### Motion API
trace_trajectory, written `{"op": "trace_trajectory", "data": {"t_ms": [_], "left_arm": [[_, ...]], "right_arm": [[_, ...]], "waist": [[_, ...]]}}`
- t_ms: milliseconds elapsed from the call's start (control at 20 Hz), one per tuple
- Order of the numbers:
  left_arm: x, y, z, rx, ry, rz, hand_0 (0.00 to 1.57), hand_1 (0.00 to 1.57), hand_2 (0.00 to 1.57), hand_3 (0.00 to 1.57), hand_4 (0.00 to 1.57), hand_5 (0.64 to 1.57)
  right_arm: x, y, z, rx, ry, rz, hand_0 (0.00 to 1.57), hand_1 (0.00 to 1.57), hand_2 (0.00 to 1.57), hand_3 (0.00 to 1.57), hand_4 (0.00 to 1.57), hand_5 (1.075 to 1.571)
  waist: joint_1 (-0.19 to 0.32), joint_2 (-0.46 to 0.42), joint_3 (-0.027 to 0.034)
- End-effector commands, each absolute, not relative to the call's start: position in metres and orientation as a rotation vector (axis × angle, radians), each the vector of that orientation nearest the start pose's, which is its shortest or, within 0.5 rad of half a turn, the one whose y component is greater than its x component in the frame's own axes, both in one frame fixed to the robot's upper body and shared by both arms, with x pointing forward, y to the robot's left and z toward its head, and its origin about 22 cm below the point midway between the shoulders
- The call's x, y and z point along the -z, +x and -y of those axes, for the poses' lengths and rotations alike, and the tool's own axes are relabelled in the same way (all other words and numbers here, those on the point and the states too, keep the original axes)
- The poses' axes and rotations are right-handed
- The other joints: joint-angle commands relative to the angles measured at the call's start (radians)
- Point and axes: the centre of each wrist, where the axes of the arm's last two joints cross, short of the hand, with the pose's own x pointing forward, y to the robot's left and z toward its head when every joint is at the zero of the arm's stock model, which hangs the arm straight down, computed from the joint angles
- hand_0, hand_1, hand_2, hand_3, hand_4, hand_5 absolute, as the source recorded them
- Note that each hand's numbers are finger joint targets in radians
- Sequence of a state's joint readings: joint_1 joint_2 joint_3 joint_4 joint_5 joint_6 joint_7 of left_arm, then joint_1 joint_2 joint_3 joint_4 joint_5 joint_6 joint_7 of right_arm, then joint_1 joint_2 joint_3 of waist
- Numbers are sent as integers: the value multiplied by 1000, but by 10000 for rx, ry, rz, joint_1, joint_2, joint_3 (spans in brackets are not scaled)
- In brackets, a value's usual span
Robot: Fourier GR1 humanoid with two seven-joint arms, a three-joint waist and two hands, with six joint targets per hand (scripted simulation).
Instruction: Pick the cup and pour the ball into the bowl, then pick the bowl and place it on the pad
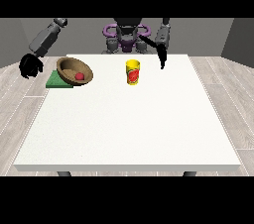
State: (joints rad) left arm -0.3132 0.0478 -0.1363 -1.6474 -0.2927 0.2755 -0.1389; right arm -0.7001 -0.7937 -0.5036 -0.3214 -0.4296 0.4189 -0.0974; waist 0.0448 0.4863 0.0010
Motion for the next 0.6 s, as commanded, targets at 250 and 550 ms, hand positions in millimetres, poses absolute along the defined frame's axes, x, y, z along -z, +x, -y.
{"op": "trace_trajectory", "data": {"t_ms": [250,550], "left_arm": [[-39,290,-162,2451,2567,19834,0,0,0,0,0,685],[-20,290,-141,2396,2521,18553,0,0,0,0,0,682]], "right_arm": [[-68,313,513,3158,-1121,13656,1571,1571,1571,1147,410,1537],[-118,329,516,2026,-2535,13780,501,501,238,0,381,1087]], "waist": [[-98,-1395,-12],[-404,-2846,-33]]}}
